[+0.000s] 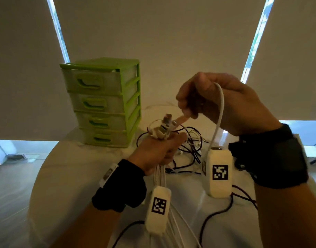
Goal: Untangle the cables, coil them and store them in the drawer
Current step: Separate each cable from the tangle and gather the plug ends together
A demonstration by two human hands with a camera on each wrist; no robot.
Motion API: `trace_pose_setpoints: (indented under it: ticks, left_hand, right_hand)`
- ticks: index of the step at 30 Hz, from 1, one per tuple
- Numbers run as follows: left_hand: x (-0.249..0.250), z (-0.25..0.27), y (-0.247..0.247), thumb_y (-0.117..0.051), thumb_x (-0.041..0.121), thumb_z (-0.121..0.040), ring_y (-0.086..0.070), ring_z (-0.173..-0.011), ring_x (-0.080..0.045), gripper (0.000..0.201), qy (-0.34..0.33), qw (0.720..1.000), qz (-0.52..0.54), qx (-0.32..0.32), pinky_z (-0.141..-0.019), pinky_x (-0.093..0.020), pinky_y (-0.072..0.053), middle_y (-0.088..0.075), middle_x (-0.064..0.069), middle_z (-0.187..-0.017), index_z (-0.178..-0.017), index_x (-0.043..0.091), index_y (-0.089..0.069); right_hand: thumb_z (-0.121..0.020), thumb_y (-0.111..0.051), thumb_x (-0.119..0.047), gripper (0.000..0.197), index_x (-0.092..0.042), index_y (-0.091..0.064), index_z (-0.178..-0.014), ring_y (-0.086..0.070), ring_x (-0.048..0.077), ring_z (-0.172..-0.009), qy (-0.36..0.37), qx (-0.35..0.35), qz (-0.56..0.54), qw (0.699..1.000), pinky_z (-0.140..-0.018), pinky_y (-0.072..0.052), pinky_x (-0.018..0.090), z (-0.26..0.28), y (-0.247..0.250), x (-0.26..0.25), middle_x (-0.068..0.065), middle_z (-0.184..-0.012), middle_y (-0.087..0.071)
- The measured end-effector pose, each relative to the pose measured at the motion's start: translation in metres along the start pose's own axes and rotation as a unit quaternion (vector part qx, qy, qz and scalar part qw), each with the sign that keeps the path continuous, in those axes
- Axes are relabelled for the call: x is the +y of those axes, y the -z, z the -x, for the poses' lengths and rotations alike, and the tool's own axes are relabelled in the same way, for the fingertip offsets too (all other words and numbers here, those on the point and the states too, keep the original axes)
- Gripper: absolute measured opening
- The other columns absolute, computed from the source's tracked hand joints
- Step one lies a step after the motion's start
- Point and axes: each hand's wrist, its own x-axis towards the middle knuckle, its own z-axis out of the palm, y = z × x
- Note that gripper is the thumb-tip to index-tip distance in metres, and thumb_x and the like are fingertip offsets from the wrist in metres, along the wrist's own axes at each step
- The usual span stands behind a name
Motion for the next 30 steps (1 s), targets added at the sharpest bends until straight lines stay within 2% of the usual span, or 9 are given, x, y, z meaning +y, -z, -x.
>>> trace_pose_setpoints:
  ticks: [1,2,5,10,19,22,26,28,30]
  left_hand:
    - [-0.001,0.001,-0.005,-0.054,0.016,-0.094,-0.019,-0.04,-0.004,0.021,0.008,1.0,-0.022,-0.009,-0.038,-0.017,-0.014,-0.027,0.009,-0.047,-0.1,0.026,-0.072]
    - [-0.003,0.002,-0.008,-0.054,0.018,-0.094,-0.021,-0.04,-0.004,0.017,0.012,0.999,-0.039,-0.014,-0.038,-0.017,-0.015,-0.029,0.008,-0.048,-0.11,0.025,-0.054]
    - [-0.004,0.002,-0.012,-0.052,0.024,-0.096,-0.023,-0.041,-0.005,0.032,-0.009,0.999,-0.045,-0.027,-0.039,-0.018,-0.016,-0.036,0.009,-0.05,-0.082,0.04,-0.076]
    - [0.008,-0.008,0.014,-0.055,0.016,-0.095,-0.023,-0.036,-0.004,0.022,-0.035,0.987,0.081,0.132,-0.036,-0.01,-0.018,-0.04,-0.001,-0.059,-0.075,0.022,-0.059]
    - [0.015,-0.009,0.027,-0.065,0.025,-0.09,-0.024,-0.035,-0.004,0.03,-0.025,0.964,0.081,0.251,-0.033,-0.014,-0.017,-0.043,0.002,-0.053,-0.066,0.018,-0.049]
    - [0.018,-0.007,0.029,-0.054,0.032,-0.097,-0.024,-0.035,-0.003,0.028,-0.033,0.974,0.077,0.212,-0.033,-0.013,-0.017,-0.046,0.001,-0.056,-0.076,0.014,-0.06]
    - [0.029,0.001,0.026,-0.045,0.036,-0.098,-0.021,-0.036,-0.002,0.03,-0.078,0.979,0.121,0.147,-0.033,-0.013,-0.015,-0.049,0.004,-0.054,-0.08,0.015,-0.057]
    - [0.034,0.006,0.023,-0.048,0.038,-0.091,-0.022,-0.036,-0.002,0.026,-0.112,0.978,0.133,0.114,-0.035,-0.013,-0.012,-0.052,0.003,-0.056,-0.082,0.015,-0.055]
    - [0.038,0.01,0.02,-0.048,0.04,-0.085,-0.023,-0.036,-0.002,0.026,-0.137,0.977,0.147,0.072,-0.037,-0.014,-0.011,-0.054,0.003,-0.057,-0.082,0.015,-0.055]
  right_hand:
    - [-0.097,-0.035,-0.026,0.036,-0.006,-0.064,-0.088,-0.058,0.023,-0.071,0.019,-0.02,-0.039,0.999,-0.061,-0.045,0.028,-0.002,-0.005,0.0,0.006,-0.08,-0.065]
    - [-0.095,-0.037,-0.026,0.035,-0.006,-0.064,-0.086,-0.059,0.024,-0.072,0.032,-0.036,-0.08,0.996,-0.061,-0.045,0.03,-0.003,-0.008,0.001,0.007,-0.08,-0.065]
    - [-0.091,-0.038,-0.027,0.033,-0.008,-0.065,-0.091,-0.061,0.025,-0.069,0.045,-0.054,-0.142,0.987,-0.059,-0.045,0.032,-0.002,-0.011,0.003,0.011,-0.088,-0.066]
    - [-0.092,-0.033,-0.037,0.045,-0.01,-0.069,-0.102,-0.064,0.021,-0.061,0.031,0.005,-0.179,0.983,-0.056,-0.05,0.028,0.004,-0.002,0.005,0.009,-0.094,-0.072]
    - [-0.094,-0.04,-0.033,0.037,-0.008,-0.066,-0.104,-0.067,0.021,-0.062,0.125,-0.082,-0.141,0.979,-0.055,-0.046,0.03,0.009,-0.017,-0.021,0.007,-0.081,-0.073]
    - [-0.091,-0.053,-0.031,0.035,-0.012,-0.058,-0.119,-0.067,0.018,-0.063,0.138,-0.066,-0.138,0.979,-0.056,-0.048,0.028,0.011,-0.02,-0.024,0.008,-0.097,-0.072]
    - [-0.076,-0.077,-0.028,0.082,-0.03,-0.033,-0.145,-0.066,0.015,-0.08,-0.028,0.067,0.084,0.994,-0.07,-0.053,0.031,0.008,-0.013,0.001,0.002,-0.131,-0.055]
    - [-0.072,-0.079,-0.034,0.082,-0.039,-0.037,-0.141,-0.064,0.013,-0.095,-0.174,-0.009,0.221,0.96,-0.084,-0.055,0.035,0.006,-0.019,0.023,-0.006,-0.13,-0.052]
    - [-0.084,-0.071,-0.033,0.045,-0.035,-0.056,-0.126,-0.06,0.005,-0.094,-0.249,-0.132,0.325,0.903,-0.086,-0.051,0.027,0.002,-0.029,0.049,-0.009,-0.114,-0.062]
